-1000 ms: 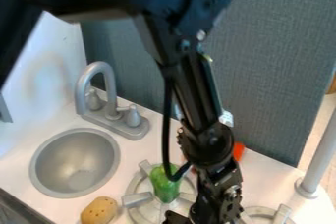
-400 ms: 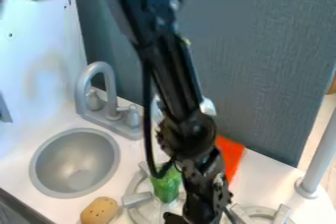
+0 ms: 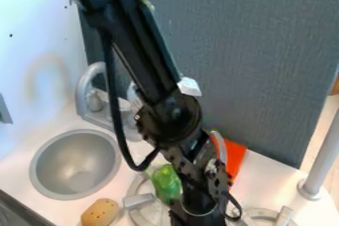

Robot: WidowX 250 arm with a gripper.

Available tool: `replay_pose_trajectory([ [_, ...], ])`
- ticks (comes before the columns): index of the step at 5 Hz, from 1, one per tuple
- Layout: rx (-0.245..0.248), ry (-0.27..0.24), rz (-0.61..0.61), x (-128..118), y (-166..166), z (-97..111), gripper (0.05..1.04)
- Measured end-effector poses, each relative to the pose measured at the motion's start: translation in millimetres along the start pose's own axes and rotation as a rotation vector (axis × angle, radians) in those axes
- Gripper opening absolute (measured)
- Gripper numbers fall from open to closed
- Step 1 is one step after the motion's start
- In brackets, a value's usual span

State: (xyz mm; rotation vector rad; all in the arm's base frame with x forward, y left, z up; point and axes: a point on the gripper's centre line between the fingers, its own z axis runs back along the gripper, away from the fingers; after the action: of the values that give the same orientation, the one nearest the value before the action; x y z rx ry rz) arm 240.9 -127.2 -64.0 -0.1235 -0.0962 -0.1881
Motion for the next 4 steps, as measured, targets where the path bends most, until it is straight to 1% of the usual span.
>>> replay_pose_trajectory([
  [1, 0.025, -0.043, 0.008, -8.9, 9.9, 25.3, 1.001],
  [2, 0.072, -0.075, 0.017, -6.5, 30.4, 51.3, 1.001],
  [3, 0.099, -0.04, 0.004, -5.3, 38.4, 62.4, 1.001],
  [4, 0.115, -0.032, 0.016, -0.8, 63.6, 78.5, 1.001],
])
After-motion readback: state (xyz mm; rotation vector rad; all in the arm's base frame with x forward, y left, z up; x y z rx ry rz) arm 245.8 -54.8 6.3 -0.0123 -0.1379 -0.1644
